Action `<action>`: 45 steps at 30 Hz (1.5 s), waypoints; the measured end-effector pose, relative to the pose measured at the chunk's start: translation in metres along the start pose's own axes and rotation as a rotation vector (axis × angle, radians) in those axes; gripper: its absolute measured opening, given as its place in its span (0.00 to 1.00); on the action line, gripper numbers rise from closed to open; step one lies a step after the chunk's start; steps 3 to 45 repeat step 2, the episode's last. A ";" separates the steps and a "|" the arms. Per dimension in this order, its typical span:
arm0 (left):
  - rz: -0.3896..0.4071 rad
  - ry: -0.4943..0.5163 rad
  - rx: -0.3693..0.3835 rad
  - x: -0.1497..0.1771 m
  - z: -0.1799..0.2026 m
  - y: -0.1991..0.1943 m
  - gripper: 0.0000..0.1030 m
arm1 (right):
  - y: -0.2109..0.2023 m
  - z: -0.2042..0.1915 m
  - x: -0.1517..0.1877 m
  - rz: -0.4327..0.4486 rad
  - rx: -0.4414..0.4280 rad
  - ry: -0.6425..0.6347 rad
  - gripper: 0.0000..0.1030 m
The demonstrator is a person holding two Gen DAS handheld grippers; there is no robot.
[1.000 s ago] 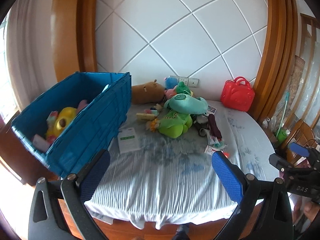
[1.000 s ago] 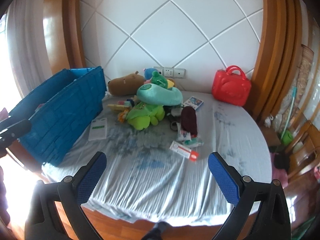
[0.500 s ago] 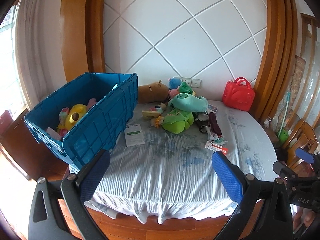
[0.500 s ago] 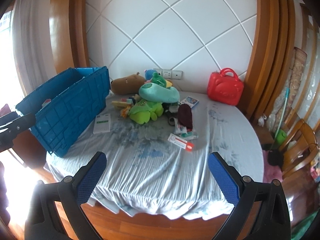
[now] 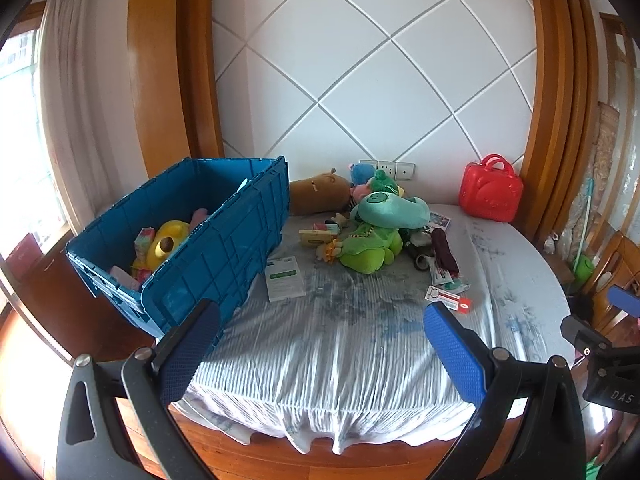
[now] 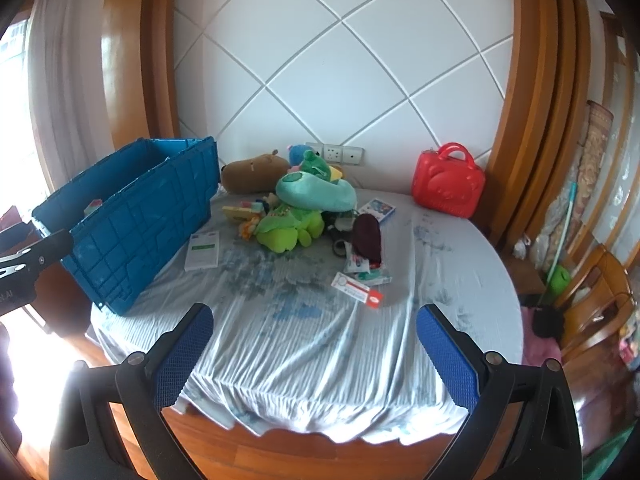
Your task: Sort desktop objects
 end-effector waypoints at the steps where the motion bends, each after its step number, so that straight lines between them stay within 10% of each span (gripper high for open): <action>1: -0.003 0.002 0.000 0.000 0.000 0.000 1.00 | 0.000 -0.001 0.000 0.000 0.000 -0.002 1.00; 45: -0.007 0.000 -0.002 0.001 0.000 0.001 1.00 | 0.001 -0.002 0.000 0.000 -0.001 -0.002 1.00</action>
Point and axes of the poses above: each gripper's, at about its wrist camera, not at the fingertips, and y roughly the way its jaws point, z to its right, x to its underside, the point moved 5 cm from there along y, roughly the way its jaws point, and after that the axes turned 6 degrees about -x, right-handed, at the moved point
